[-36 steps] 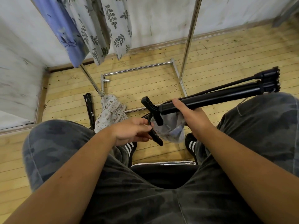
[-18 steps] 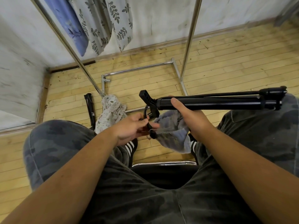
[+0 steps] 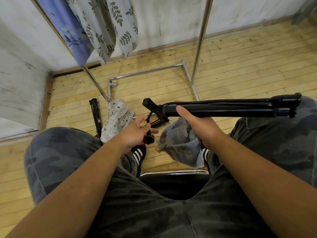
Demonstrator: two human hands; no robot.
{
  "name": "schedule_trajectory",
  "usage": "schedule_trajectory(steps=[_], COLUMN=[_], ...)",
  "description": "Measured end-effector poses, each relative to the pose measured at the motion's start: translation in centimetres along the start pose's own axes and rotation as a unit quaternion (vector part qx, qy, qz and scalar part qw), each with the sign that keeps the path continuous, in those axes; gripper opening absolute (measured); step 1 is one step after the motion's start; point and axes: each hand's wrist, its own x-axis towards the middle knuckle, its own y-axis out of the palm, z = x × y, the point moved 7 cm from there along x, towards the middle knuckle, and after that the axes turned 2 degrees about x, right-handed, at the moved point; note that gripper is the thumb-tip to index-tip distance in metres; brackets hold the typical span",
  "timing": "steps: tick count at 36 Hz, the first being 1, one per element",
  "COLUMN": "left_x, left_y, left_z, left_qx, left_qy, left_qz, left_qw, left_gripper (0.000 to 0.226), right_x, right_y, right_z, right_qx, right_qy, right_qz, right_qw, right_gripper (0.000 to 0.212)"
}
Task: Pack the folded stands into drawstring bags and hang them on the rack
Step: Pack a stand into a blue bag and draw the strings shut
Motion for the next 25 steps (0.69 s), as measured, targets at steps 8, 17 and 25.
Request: schedule_trajectory(steps=[8, 17, 25], left_x=[-0.5, -0.7, -0.2], left_y=[1.4, 2.9, 2.5], left_z=[-1.2, -1.5, -0.8], left_qx=[-0.173, -0.178, -0.02], left_qy=[0.024, 0.056, 0.089], left_qz=[0.061, 0.094, 0.048], left_qw=[0.983, 0.978, 0.995], left_gripper=[0.02, 0.028, 0.031], right_x=[-0.3, -1.2, -1.0], right_y=[0.2, 0.9, 1.8], right_z=[0.4, 0.8, 0.8], right_qx=[0.035, 0.047, 0.147], right_qy=[0.018, 0.021, 0.01], right_qz=[-0.013, 0.012, 0.068], right_qw=[0.999, 0.999, 0.987], right_gripper=[0.057, 0.056, 0.051])
